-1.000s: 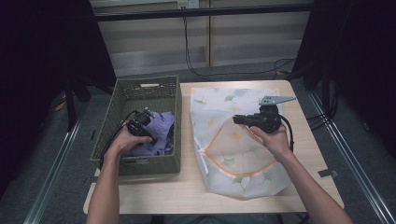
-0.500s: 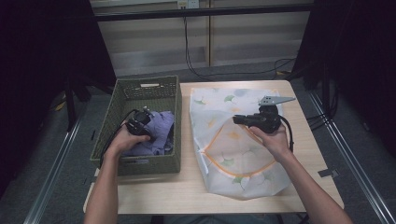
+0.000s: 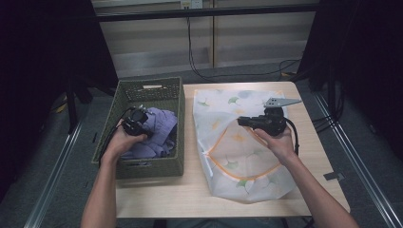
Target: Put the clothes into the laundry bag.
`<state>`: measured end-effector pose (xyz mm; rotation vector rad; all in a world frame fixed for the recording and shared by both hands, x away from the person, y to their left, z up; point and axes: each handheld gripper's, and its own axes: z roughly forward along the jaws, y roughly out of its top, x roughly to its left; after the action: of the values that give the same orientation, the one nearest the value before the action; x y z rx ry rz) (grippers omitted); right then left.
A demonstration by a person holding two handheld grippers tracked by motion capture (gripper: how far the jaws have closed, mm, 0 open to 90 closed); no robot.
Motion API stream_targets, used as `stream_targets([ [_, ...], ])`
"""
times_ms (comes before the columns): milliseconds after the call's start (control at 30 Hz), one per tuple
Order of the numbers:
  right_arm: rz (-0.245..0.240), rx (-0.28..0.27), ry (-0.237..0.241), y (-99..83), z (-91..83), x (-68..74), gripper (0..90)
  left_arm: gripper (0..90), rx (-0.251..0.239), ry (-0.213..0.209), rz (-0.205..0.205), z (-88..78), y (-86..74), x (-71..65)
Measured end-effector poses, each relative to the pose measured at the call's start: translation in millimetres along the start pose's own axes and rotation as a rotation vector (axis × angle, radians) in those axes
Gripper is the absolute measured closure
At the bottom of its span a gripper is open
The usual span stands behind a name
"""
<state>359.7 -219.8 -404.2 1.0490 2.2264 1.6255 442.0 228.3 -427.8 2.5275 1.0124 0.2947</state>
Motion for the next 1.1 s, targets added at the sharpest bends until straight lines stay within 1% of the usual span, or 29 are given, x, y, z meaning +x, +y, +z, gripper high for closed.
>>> stream_targets([
  [33, -0.002, 0.0, 0.0, 0.1, -0.1, -0.1, 89.7, 73.3, -0.029, -0.009, -0.037, -2.6, -1.0, 0.4],
  [67, 0.0, -0.001, 0.0, 0.1, 0.0, -0.1, 89.7, 73.1, -0.042, -0.007, -0.045, -4.6, -1.6, 1.1],
  [133, 0.001, 0.001, 0.001, -0.1, 0.0, -0.3, 89.7, 73.2, -0.062, 0.014, -0.047, -10.2, -3.0, 1.7],
  [167, 0.001, 0.001, 0.0, -0.1, 0.0, -0.2, 89.7, 73.2, -0.087, 0.028, -0.057, -11.6, -3.4, 1.7],
  [200, 0.002, 0.0, 0.002, 0.1, -0.2, -0.2, 89.6, 73.2, -0.086, 0.027, -0.051, -13.8, -3.9, 2.6],
  [233, 0.004, -0.003, 0.003, 0.3, -0.6, -0.2, 89.7, 73.2, -0.099, 0.024, -0.059, -15.9, -4.6, 2.9],
  [267, 0.004, -0.006, 0.006, 0.8, -1.3, -0.5, 89.7, 73.1, -0.102, 0.022, -0.051, -19.4, -5.3, 4.0],
  [300, 0.006, -0.008, 0.005, 1.1, -2.8, -1.0, 89.7, 73.2, -0.119, 0.027, -0.048, -23.0, -6.2, 4.8],
  [333, 0.006, -0.008, 0.005, 1.1, -2.8, -1.0, 89.7, 73.1, -0.124, 0.04, -0.044, -25.7, -6.8, 4.6],
  [367, 0.006, -0.009, 0.006, 1.1, -3.1, -1.3, 89.7, 73.1, -0.148, 0.039, -0.062, -28.6, -7.5, 4.3],
  [433, 0.008, -0.01, 0.006, 1.4, -3.4, -1.9, 89.8, 73.1, -0.175, 0.037, -0.063, -35.1, -8.6, 6.7],
  [467, 0.008, -0.01, 0.006, 1.4, -3.4, -1.9, 89.8, 73.1, -0.192, 0.031, -0.073, -37.2, -8.9, 7.8],
  [500, 0.006, -0.009, 0.011, 1.3, -3.3, -1.7, 89.9, 72.9, -0.217, 0.028, -0.097, -38.9, -9.6, 8.7],
  [567, 0.004, -0.01, 0.009, 1.5, -3.4, -1.1, 89.8, 72.9, -0.233, 0.032, -0.104, -41.4, -10.7, 10.2],
  [600, 0.004, -0.011, 0.01, 1.6, -3.5, -1.1, 89.8, 72.9, -0.241, 0.039, -0.106, -43.1, -11.3, 10.5],
  [633, 0.005, -0.01, 0.01, 1.5, -3.5, -1.1, 89.9, 72.9, -0.25, 0.031, -0.104, -44.1, -12.0, 10.5],
  [667, 0.004, -0.009, 0.01, 1.3, -3.5, -1.3, 89.8, 72.9, -0.253, 0.042, -0.097, -45.6, -12.6, 10.0],
  [700, 0.004, -0.009, 0.01, 1.1, -3.4, -1.5, 89.8, 72.9, -0.27, 0.041, -0.102, -46.2, -13.6, 9.6],
  [733, 0.005, -0.009, 0.01, 1.1, -3.4, -1.7, 89.8, 72.9, -0.285, 0.056, -0.107, -46.7, -14.3, 8.7],
  [767, 0.005, -0.009, 0.011, 1.2, -3.5, -1.7, 89.8, 72.9, -0.29, 0.044, -0.098, -48.3, -15.4, 10.5],
  [800, 0.005, -0.009, 0.011, 1.2, -3.5, -1.6, 89.9, 72.9, -0.309, 0.046, -0.124, -48.0, -16.3, 9.0],
  [833, 0.005, -0.009, 0.01, 1.2, -3.6, -1.4, 89.8, 72.9, -0.315, 0.043, -0.115, -49.8, -17.6, 10.5],
  [867, 0.004, -0.008, 0.01, 1.3, -3.7, -1.1, 89.8, 72.9, -0.326, 0.045, -0.122, -50.1, -18.0, 10.5],
  [900, 0.004, -0.007, 0.009, 1.4, -3.7, -0.7, 89.8, 72.9, -0.333, 0.038, -0.12, -51.3, -18.4, 10.4],
  [1000, 0.005, -0.008, 0.008, 1.8, -4.0, -0.6, 89.8, 73.0, -0.373, 0.05, -0.125, -57.0, -19.1, 9.5],
  [1033, 0.004, -0.01, 0.007, 1.8, -4.0, -0.9, 89.8, 72.9, -0.389, 0.05, -0.136, -58.5, -19.4, 7.9],
  [1067, 0.004, -0.01, 0.01, 1.7, -4.1, -1.3, 89.8, 72.9, -0.389, 0.059, -0.127, -60.5, -19.8, 6.4],
  [1100, 0.004, -0.01, 0.009, 1.6, -4.3, -1.4, 89.8, 72.8, -0.409, 0.064, -0.12, -61.7, -20.8, 4.7],
])
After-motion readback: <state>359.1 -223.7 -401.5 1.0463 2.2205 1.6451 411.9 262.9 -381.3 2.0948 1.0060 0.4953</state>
